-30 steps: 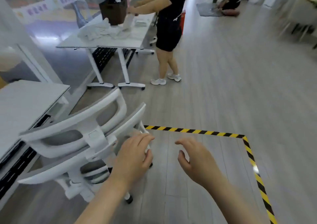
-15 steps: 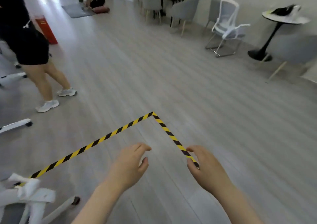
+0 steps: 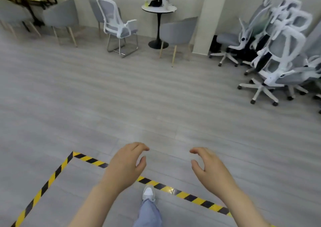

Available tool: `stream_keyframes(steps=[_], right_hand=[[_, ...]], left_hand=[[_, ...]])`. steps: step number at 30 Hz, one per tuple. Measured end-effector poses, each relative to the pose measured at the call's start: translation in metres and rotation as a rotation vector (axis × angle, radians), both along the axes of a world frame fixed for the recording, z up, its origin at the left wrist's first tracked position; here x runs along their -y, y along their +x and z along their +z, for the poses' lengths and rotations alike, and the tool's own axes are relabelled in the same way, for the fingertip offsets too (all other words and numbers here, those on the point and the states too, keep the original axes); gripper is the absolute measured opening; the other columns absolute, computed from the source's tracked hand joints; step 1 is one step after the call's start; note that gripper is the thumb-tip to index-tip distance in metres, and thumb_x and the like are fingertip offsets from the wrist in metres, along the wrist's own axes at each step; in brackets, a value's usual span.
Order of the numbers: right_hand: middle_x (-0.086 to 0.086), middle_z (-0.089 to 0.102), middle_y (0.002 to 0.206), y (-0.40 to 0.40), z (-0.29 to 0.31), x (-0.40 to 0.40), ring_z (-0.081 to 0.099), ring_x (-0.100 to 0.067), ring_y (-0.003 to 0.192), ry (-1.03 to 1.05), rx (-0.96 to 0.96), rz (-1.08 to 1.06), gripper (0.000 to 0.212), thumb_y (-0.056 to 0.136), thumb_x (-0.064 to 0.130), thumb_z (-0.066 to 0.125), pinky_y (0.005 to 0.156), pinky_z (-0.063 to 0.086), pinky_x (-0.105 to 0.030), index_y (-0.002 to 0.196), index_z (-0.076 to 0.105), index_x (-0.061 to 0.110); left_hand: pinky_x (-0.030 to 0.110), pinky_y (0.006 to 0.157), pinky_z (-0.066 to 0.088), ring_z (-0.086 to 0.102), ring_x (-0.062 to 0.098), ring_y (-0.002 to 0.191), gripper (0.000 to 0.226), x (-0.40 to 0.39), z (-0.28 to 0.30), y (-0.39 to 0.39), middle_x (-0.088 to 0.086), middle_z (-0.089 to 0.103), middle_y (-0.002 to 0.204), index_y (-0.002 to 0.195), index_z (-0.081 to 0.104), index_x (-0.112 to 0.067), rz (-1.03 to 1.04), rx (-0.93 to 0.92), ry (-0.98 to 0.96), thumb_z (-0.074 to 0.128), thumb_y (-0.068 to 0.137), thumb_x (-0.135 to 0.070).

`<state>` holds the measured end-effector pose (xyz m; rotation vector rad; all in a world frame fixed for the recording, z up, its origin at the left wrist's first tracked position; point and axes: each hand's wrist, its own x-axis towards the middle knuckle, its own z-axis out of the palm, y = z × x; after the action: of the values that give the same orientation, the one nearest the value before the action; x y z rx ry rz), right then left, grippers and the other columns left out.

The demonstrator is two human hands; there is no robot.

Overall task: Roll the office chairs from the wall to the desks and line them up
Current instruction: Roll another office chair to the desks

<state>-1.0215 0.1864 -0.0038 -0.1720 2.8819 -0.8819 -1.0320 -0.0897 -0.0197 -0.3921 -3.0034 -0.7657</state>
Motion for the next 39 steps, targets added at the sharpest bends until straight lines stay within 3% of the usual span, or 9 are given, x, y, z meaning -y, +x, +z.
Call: stream_keyframes(steps=[3, 7, 10, 12, 21, 25, 29, 32, 39], right_hand=[[0.027, 0.042, 0.119, -0.054, -0.002, -0.028, 0.039, 0.007, 0.117, -0.004, 0.001, -0.079, 0.030, 0.098, 0.033, 0.047, 0.085, 0.029, -0.003, 0.128, 0.049, 0.033], [0.025, 0.041, 0.120, -0.133, -0.001, -0.058, 0.040, 0.003, 0.122, -0.008, 0.018, -0.203, 0.032, 0.098, 0.033, 0.047, 0.091, 0.030, -0.011, 0.129, 0.048, 0.032], [0.024, 0.047, 0.122, -0.190, 0.004, -0.077, 0.041, 0.003, 0.122, -0.014, -0.011, -0.289, 0.030, 0.096, 0.030, 0.049, 0.092, 0.029, -0.011, 0.126, 0.050, 0.031], [0.024, 0.047, 0.123, -0.225, 0.007, -0.092, 0.041, 0.003, 0.121, -0.023, -0.027, -0.357, 0.030, 0.096, 0.029, 0.050, 0.092, 0.030, -0.011, 0.126, 0.051, 0.031], [0.022, 0.050, 0.121, -0.345, -0.005, -0.197, 0.045, 0.001, 0.118, -0.032, -0.037, -0.549, 0.030, 0.093, 0.027, 0.053, 0.093, 0.031, -0.012, 0.123, 0.053, 0.029], [0.020, 0.051, 0.120, -0.414, -0.009, -0.267, 0.047, -0.001, 0.117, -0.007, -0.058, -0.589, 0.030, 0.093, 0.026, 0.054, 0.091, 0.031, -0.012, 0.123, 0.055, 0.026], [0.016, 0.054, 0.121, -0.493, 0.000, -0.348, 0.049, -0.005, 0.118, 0.039, -0.057, -0.568, 0.030, 0.092, 0.026, 0.055, 0.092, 0.031, -0.013, 0.122, 0.055, 0.026], [0.016, 0.054, 0.123, -0.551, 0.015, -0.404, 0.047, -0.005, 0.119, 0.086, -0.058, -0.531, 0.030, 0.094, 0.028, 0.052, 0.092, 0.034, -0.016, 0.123, 0.054, 0.027], [0.019, 0.051, 0.125, -0.677, 0.025, -0.498, 0.047, -0.003, 0.116, 0.103, -0.030, -0.539, 0.031, 0.096, 0.030, 0.048, 0.086, 0.030, -0.015, 0.127, 0.051, 0.030]], left_hand=[[0.016, 0.088, 0.037, 0.050, 0.001, 0.111, 0.048, -0.025, -0.003, -0.083, -0.022, 0.055, 0.120, 0.117, 0.057, -0.032, -0.102, -0.017, -0.017, 0.025, 0.086, -0.049], [0.015, 0.087, 0.035, 0.051, 0.004, 0.113, 0.036, -0.059, 0.005, -0.197, -0.019, 0.055, 0.123, 0.119, 0.057, -0.031, -0.247, -0.019, -0.057, 0.036, 0.093, -0.042], [0.015, 0.089, 0.036, 0.049, 0.002, 0.114, 0.053, -0.087, 0.019, -0.274, -0.021, 0.054, 0.123, 0.121, 0.055, -0.033, -0.365, 0.001, -0.071, 0.021, 0.085, -0.053], [0.018, 0.090, 0.039, 0.051, 0.004, 0.113, 0.054, -0.109, 0.025, -0.324, -0.021, 0.054, 0.122, 0.120, 0.055, -0.034, -0.426, -0.008, -0.076, 0.020, 0.085, -0.054], [0.018, 0.086, 0.039, 0.051, 0.003, 0.112, 0.045, -0.242, 0.019, -0.488, -0.022, 0.054, 0.122, 0.117, 0.054, -0.035, -0.639, -0.009, -0.048, 0.026, 0.087, -0.050], [0.009, 0.083, 0.032, 0.050, 0.002, 0.112, 0.048, -0.311, 0.010, -0.562, -0.022, 0.054, 0.121, 0.117, 0.055, -0.034, -0.661, -0.021, -0.045, 0.024, 0.085, -0.051], [0.020, 0.087, 0.041, 0.051, 0.003, 0.114, 0.046, -0.384, 0.018, -0.646, -0.022, 0.053, 0.121, 0.117, 0.055, -0.034, -0.618, -0.026, -0.015, 0.026, 0.086, -0.051], [0.020, 0.088, 0.040, 0.051, 0.003, 0.113, 0.029, -0.436, 0.028, -0.705, -0.021, 0.055, 0.119, 0.117, 0.056, -0.032, -0.586, -0.033, 0.017, 0.040, 0.093, -0.039], [0.024, 0.087, 0.043, 0.050, 0.003, 0.114, 0.026, -0.534, 0.028, -0.832, -0.023, 0.054, 0.120, 0.117, 0.055, -0.034, -0.576, -0.018, 0.039, 0.043, 0.094, -0.039]])
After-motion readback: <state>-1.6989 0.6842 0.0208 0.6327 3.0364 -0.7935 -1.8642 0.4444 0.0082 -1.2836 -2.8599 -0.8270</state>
